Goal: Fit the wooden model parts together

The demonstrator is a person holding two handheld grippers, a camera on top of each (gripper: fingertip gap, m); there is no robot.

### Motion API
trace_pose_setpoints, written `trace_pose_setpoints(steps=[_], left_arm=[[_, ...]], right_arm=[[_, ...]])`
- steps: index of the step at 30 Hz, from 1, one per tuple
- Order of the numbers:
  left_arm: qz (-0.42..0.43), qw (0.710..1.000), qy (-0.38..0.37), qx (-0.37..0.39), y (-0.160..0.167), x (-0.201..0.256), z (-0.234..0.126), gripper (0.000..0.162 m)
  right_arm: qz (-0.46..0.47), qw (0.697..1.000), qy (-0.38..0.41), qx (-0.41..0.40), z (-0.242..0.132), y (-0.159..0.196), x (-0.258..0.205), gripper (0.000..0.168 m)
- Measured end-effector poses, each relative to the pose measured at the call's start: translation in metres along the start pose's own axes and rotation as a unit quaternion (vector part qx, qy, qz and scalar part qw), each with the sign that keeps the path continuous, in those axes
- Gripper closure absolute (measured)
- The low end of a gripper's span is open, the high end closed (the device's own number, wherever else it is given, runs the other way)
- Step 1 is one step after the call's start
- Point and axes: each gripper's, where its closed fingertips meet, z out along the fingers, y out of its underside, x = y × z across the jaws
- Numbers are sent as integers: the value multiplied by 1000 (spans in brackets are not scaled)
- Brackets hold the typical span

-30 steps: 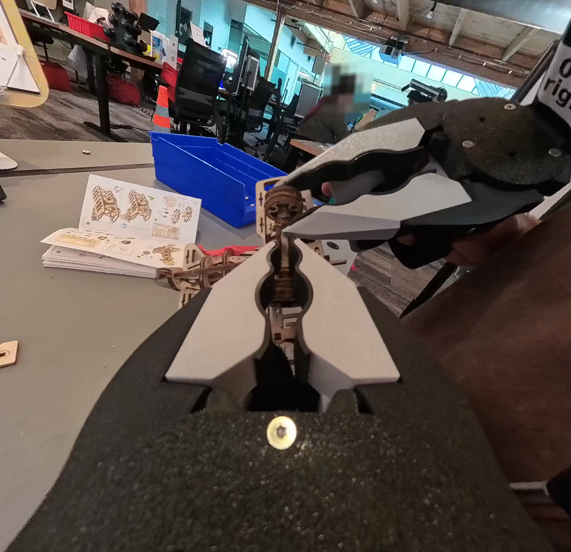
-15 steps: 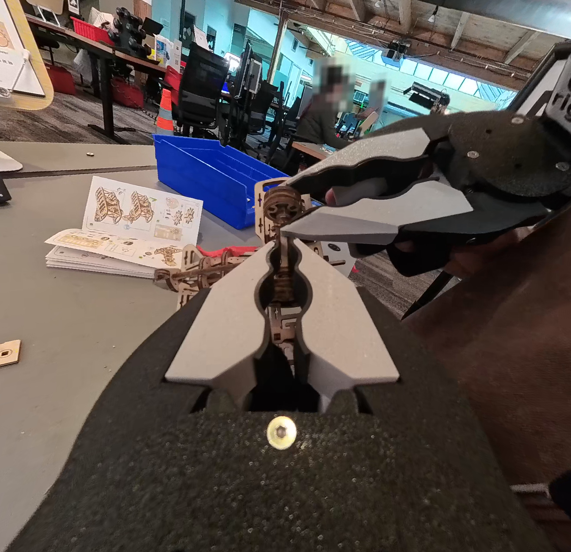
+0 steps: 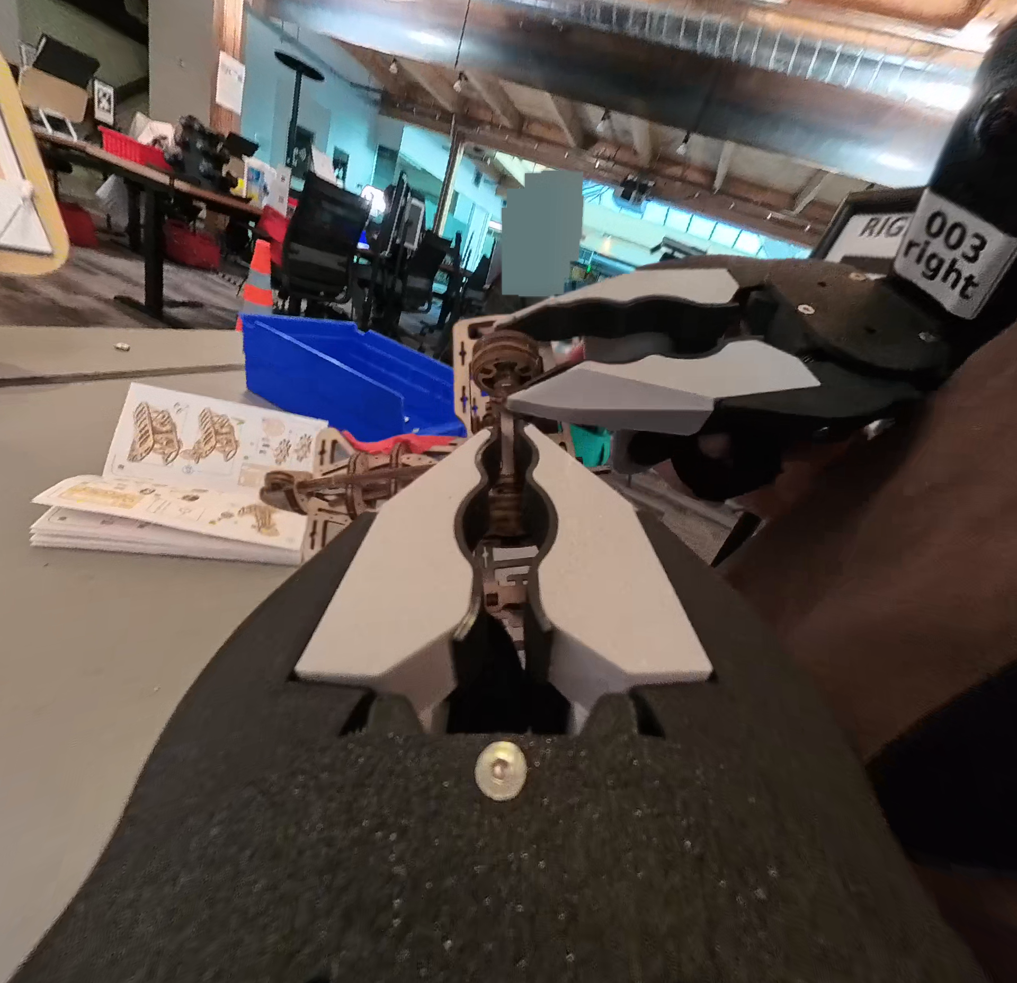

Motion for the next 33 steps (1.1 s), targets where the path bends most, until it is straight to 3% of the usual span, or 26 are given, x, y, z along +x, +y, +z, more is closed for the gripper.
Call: trace_pose_setpoints(steps=[8, 12, 17, 22, 27, 33], left_arm=[[-58, 992, 70, 92, -34, 10, -16, 161], [-91, 984, 102, 112, -38, 14, -18, 161], [-82, 985, 115, 101, -33, 25, -13, 161], [-56, 990, 103, 84, -28, 27, -8, 161], [-3, 996, 73, 57, -20, 26, -5, 161], [21, 997, 67, 43, -17, 30, -3, 162]], right_arm=[[109, 983, -65, 130, -53, -54, 1, 140], [159, 973, -82, 148, -66, -59, 10, 140], [174, 972, -100, 126, -60, -50, 6, 139], [117, 990, -64, 47, -47, -41, 8, 133], [73, 994, -77, 0, -46, -36, 6, 130], [54, 995, -78, -5, -47, -36, 2, 140]])
